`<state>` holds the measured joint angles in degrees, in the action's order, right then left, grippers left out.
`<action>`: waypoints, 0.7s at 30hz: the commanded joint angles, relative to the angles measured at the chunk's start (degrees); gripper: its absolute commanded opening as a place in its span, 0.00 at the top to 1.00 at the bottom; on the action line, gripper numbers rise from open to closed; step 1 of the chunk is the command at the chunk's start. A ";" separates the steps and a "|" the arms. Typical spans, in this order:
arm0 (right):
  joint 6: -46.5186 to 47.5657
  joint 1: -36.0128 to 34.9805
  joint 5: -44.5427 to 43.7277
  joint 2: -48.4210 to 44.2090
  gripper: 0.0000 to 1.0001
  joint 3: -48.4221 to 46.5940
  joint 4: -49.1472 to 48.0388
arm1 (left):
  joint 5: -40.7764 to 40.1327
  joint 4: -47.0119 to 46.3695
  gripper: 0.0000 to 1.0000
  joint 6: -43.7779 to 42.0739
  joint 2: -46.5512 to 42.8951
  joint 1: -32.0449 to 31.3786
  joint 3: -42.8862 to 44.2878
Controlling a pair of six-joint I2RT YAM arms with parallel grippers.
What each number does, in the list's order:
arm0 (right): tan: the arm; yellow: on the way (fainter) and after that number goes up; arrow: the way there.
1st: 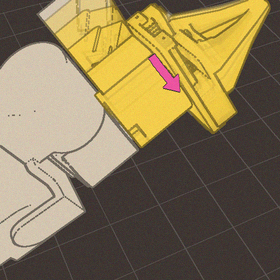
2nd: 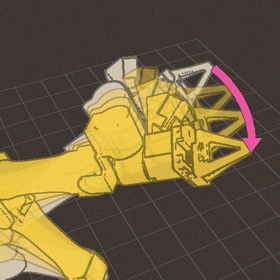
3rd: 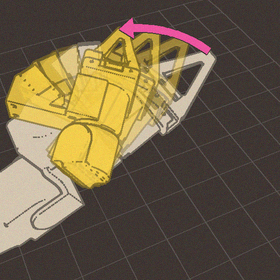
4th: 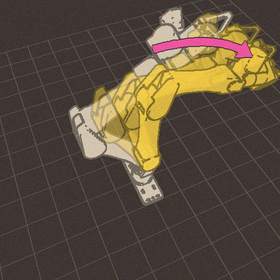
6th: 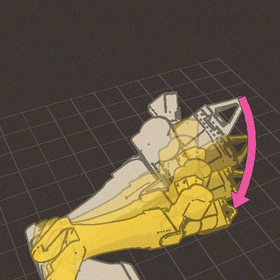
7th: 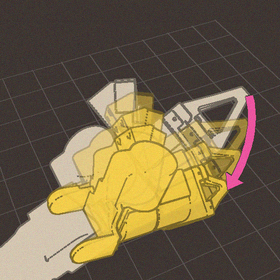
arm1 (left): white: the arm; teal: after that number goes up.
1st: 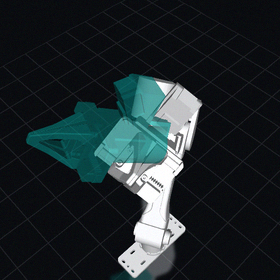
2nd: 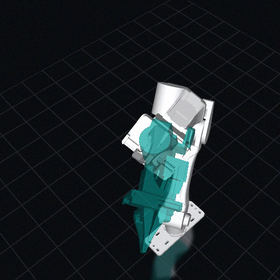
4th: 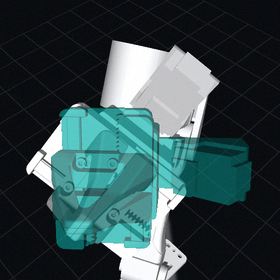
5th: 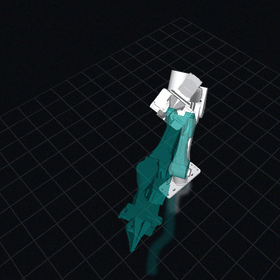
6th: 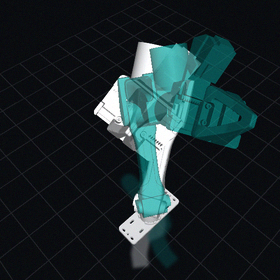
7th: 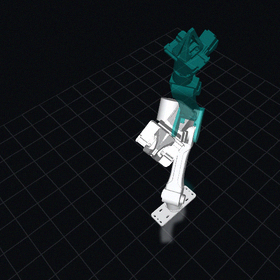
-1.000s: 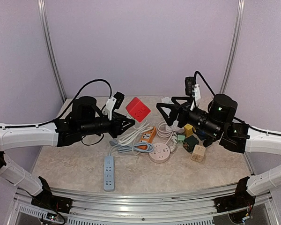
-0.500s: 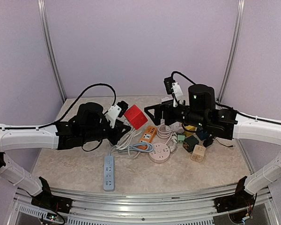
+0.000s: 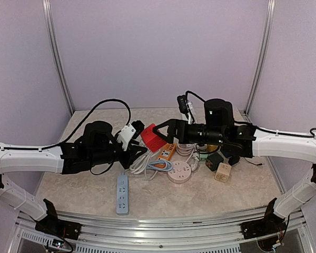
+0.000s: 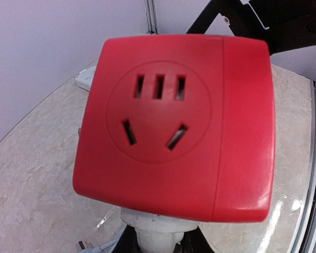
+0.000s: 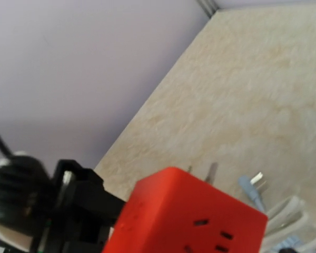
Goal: Pull the plug off the socket
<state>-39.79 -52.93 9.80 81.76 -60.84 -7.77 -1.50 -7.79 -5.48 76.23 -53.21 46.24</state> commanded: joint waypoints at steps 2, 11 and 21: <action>-5.97 0.91 2.89 2.07 0.03 1.58 -1.58 | -0.76 -7.24 1.00 -2.84 -3.00 -1.65 -1.26; -10.24 0.97 6.36 3.51 0.04 2.64 -4.65 | -4.93 -7.61 1.00 -5.86 -2.10 -3.92 -0.66; -13.34 1.33 8.88 4.69 0.15 3.13 -5.92 | -7.56 -8.07 1.00 -7.22 -0.66 -5.12 0.25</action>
<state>-51.20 -52.25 16.69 84.79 -58.63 -12.34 -6.79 -10.70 -11.22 75.44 -57.52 44.91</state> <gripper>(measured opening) 0.857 0.191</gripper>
